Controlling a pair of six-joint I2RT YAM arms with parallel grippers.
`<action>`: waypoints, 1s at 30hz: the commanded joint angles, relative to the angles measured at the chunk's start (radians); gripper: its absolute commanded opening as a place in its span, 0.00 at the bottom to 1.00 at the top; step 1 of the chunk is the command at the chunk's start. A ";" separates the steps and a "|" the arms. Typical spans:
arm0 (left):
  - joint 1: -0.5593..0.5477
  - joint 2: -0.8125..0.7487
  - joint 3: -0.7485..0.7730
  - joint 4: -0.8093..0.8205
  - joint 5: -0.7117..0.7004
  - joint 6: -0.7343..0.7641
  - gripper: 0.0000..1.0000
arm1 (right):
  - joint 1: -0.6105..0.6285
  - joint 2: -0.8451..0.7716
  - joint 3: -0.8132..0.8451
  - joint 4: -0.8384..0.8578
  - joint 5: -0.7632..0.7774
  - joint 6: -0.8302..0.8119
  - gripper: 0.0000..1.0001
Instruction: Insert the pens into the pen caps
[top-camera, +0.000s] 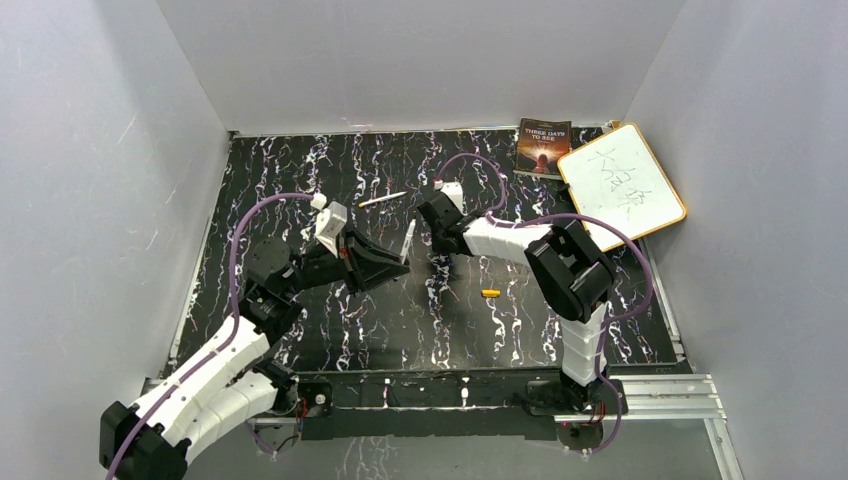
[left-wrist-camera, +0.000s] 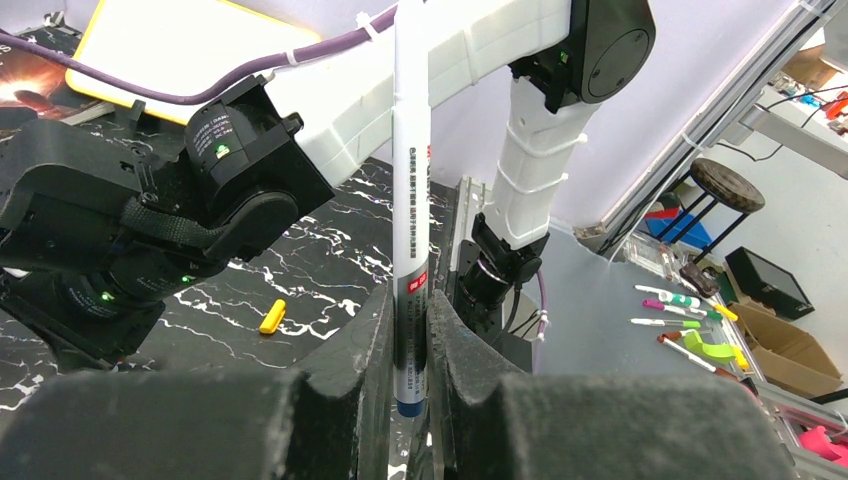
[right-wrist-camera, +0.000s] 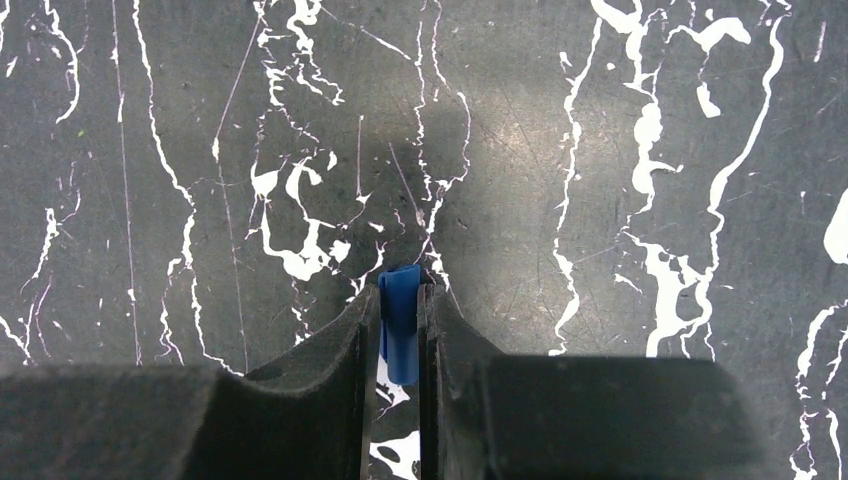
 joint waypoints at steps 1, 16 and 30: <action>0.007 0.000 0.025 0.027 -0.003 -0.004 0.00 | -0.022 -0.074 -0.037 0.067 -0.040 -0.026 0.00; 0.005 0.157 -0.041 0.419 0.023 -0.251 0.00 | -0.166 -0.673 -0.290 0.634 -0.439 -0.076 0.00; -0.019 0.237 -0.119 0.751 -0.016 -0.417 0.00 | -0.221 -0.726 -0.355 1.208 -0.778 0.309 0.00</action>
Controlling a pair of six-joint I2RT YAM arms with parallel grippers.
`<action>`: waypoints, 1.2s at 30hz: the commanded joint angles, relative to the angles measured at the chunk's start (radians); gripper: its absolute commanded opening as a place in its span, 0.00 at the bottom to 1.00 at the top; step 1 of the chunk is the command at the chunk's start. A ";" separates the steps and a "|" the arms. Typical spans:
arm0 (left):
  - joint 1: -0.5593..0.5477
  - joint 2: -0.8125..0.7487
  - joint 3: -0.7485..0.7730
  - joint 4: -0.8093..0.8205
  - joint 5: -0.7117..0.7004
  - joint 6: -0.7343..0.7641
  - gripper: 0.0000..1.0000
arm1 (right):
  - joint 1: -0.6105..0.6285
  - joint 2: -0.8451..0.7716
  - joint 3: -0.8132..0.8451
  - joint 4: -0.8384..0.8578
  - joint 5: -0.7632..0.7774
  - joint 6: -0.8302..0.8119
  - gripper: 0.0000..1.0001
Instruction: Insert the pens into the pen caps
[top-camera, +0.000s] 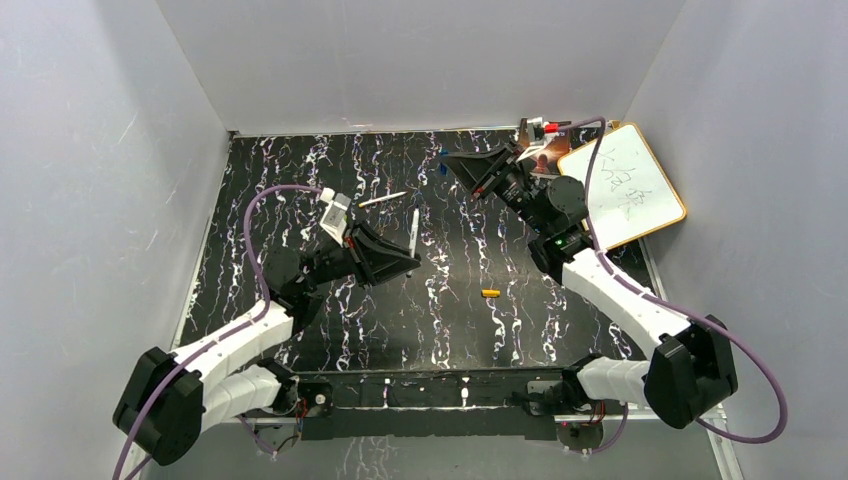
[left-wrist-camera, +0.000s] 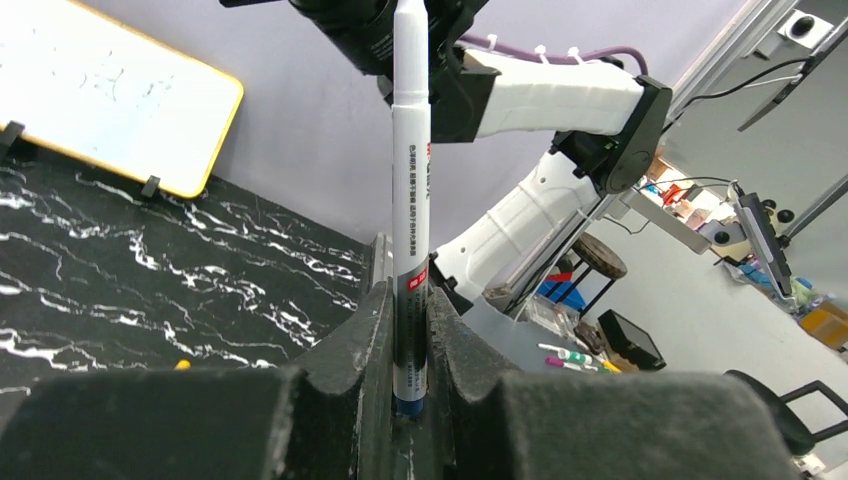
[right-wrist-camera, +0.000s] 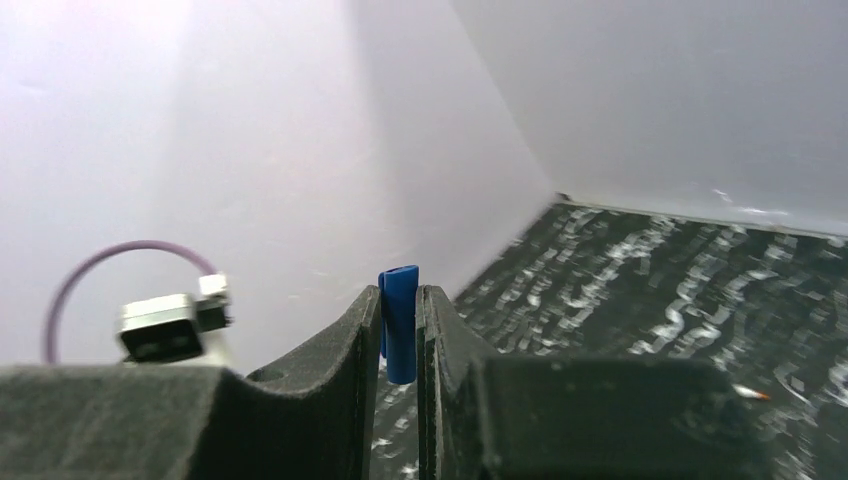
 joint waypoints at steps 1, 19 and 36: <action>-0.011 0.005 -0.005 0.167 -0.020 -0.037 0.00 | -0.004 0.019 -0.004 0.327 -0.122 0.191 0.00; -0.027 0.091 0.011 0.272 -0.028 -0.070 0.00 | 0.038 0.086 0.054 0.488 -0.217 0.292 0.00; -0.028 0.057 0.035 0.174 -0.030 -0.006 0.00 | 0.092 0.057 0.030 0.497 -0.238 0.317 0.00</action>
